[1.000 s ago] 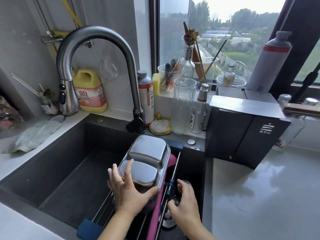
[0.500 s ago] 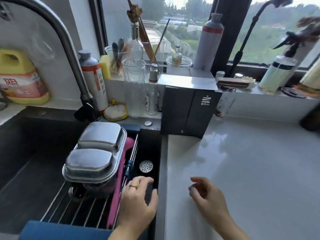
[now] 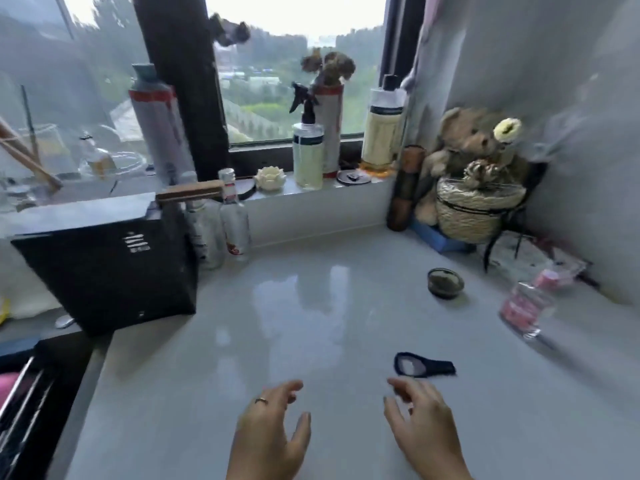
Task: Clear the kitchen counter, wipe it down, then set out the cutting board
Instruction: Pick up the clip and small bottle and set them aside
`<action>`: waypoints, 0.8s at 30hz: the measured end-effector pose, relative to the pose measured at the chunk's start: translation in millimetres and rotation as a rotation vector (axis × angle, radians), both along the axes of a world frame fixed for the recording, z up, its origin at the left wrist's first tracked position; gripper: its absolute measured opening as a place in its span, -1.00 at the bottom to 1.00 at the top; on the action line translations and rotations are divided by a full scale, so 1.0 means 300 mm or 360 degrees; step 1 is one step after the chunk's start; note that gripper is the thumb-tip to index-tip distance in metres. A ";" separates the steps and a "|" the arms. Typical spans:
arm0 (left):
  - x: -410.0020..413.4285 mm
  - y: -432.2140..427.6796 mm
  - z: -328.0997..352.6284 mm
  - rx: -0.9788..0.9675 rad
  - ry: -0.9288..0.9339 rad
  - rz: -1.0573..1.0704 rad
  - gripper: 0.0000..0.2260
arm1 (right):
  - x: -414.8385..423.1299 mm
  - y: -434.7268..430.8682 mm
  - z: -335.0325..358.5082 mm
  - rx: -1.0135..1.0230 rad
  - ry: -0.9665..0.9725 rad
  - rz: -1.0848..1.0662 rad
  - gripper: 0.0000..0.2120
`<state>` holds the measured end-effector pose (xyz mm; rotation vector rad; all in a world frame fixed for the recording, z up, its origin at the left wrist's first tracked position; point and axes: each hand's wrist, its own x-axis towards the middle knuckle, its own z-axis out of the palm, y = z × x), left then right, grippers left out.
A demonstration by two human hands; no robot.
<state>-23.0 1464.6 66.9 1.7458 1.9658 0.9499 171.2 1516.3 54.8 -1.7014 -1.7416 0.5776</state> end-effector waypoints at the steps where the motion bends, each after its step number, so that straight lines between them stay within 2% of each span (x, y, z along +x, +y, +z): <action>1: 0.079 0.046 0.002 0.0004 0.0083 -0.0099 -0.70 | 0.089 0.048 -0.011 0.0078 -0.0166 -0.0055 -0.74; 2: 0.154 0.092 0.003 0.0007 0.0183 -0.0186 -0.68 | 0.165 0.094 -0.017 0.0119 -0.0312 -0.0056 -0.69; 4: 0.286 0.180 0.001 -0.0068 0.0308 -0.0234 -0.63 | 0.264 0.165 -0.004 -0.0036 -0.0573 -0.0008 -0.58; 6: 0.380 0.241 -0.006 -0.0096 0.0365 -0.0253 -0.58 | 0.315 0.217 -0.013 -0.0190 -0.0720 0.0149 -0.55; 10: 0.508 0.323 0.013 -0.0214 0.0359 -0.0248 -0.63 | 0.325 0.277 -0.027 -0.0272 -0.0652 0.0368 -0.69; 12: 0.536 0.341 0.028 -0.0338 0.0229 -0.0163 -0.88 | 0.328 0.295 -0.017 -0.0296 -0.0490 0.0385 -0.84; 13: 0.545 0.349 0.036 -0.0444 0.0107 -0.0100 -0.93 | 0.332 0.304 -0.011 -0.0336 -0.0318 0.0355 -0.95; 15: 0.558 0.370 0.041 -0.0669 -0.0222 -0.0003 -0.78 | 0.322 0.310 0.013 -0.0412 0.0034 0.0233 -0.71; 17: 0.568 0.389 0.062 -0.0860 -0.0839 0.0116 -0.78 | 0.303 0.317 0.031 -0.0455 0.0450 0.0094 -0.71; 19: 0.575 0.415 0.080 -0.0892 -0.1571 0.0265 -0.80 | 0.281 0.327 0.050 -0.0442 0.0683 0.0040 -0.75; 21: 0.560 0.443 0.093 -0.0738 -0.1954 0.0472 -0.85 | 0.252 0.343 0.066 -0.0430 0.0690 0.0187 -0.76; 22: 0.544 0.456 0.094 -0.0652 -0.2005 0.0558 -0.86 | 0.241 0.359 0.068 -0.0427 0.0624 0.0309 -0.79; 24: 0.498 0.471 0.099 -0.0495 -0.1922 0.0667 -0.81 | 0.240 0.416 0.075 -0.0343 0.0438 0.0456 -0.90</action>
